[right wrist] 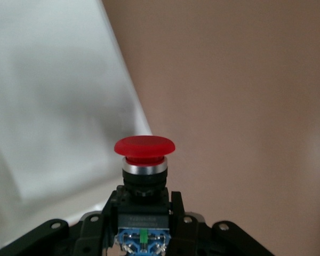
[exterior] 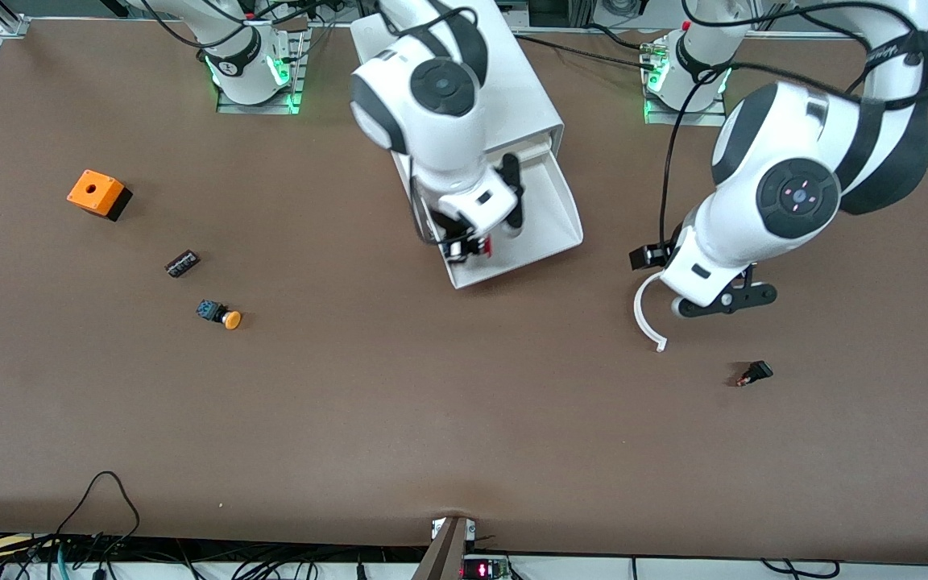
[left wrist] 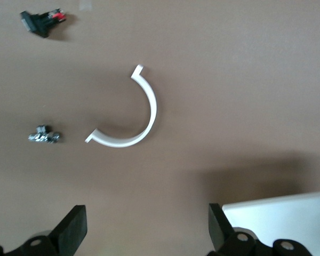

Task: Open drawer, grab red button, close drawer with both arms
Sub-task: 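Lift the red button out with the right gripper while the left gripper releases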

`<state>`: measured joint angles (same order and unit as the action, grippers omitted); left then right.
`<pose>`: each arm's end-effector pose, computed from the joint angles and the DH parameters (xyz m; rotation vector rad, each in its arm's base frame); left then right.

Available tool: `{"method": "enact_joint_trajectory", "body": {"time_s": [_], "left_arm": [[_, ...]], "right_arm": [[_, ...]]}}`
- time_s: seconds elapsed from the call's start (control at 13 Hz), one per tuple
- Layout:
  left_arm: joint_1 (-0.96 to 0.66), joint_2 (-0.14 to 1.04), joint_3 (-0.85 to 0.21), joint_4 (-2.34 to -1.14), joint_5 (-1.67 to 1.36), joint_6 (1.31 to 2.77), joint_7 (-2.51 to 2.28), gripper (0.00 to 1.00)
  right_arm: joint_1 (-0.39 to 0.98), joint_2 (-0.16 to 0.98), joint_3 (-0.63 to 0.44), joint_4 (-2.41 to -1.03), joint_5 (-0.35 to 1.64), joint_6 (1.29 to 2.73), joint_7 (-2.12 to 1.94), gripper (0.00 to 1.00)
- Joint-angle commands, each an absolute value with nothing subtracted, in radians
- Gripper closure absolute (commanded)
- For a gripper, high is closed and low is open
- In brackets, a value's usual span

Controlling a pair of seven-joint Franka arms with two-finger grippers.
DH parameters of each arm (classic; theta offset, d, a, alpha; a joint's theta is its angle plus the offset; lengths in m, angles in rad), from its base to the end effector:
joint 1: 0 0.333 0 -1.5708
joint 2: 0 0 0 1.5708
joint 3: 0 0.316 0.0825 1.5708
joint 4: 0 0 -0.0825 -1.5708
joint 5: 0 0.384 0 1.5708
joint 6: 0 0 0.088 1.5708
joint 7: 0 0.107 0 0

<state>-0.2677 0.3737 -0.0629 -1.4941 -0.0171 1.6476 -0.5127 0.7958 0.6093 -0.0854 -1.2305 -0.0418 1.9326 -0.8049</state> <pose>0.6121 -0.2063 0.4404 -3.0570 -0.2868 0.3340 0.5510 0.4910 0.4254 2.1807 2.1270 0.1382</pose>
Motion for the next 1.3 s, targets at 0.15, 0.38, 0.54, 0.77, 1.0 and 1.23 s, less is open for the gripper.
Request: {"method": "enact_joint_trajectory", "body": {"time_s": [0.15,0.38,0.54,0.77,1.0,1.23], "left_arm": [[-0.284,0.491,-0.106,-1.491,-0.025,1.828,-0.503,0.00],[-0.331,0.560,-0.129,-1.491,-0.025,1.946,-0.618,0.00],[-0.395,0.592,-0.129,-1.491,-0.025,1.997,-0.722,0.00],[-0.451,0.611,-0.129,-1.494,-0.025,2.026,-0.813,0.00],[-0.439,0.611,-0.185,-1.522,-0.043,2.026,-0.811,0.00],[-0.434,0.600,-0.199,-1.540,-0.112,2.010,-0.796,0.00]], "right_arm": [[0.732,0.600,-0.176,-1.293,-0.026,1.945,-0.787,0.62],[0.643,0.603,-0.176,-1.296,-0.026,1.954,-0.787,0.62],[0.579,0.607,-0.176,-1.302,-0.026,1.956,-0.770,0.62],[0.517,0.617,-0.170,-1.316,-0.006,1.994,-0.654,0.63],[0.489,0.623,-0.170,-1.370,0.038,2.046,-0.568,0.64],[0.460,0.623,-0.170,-1.436,0.095,2.052,-0.499,0.64]]}}
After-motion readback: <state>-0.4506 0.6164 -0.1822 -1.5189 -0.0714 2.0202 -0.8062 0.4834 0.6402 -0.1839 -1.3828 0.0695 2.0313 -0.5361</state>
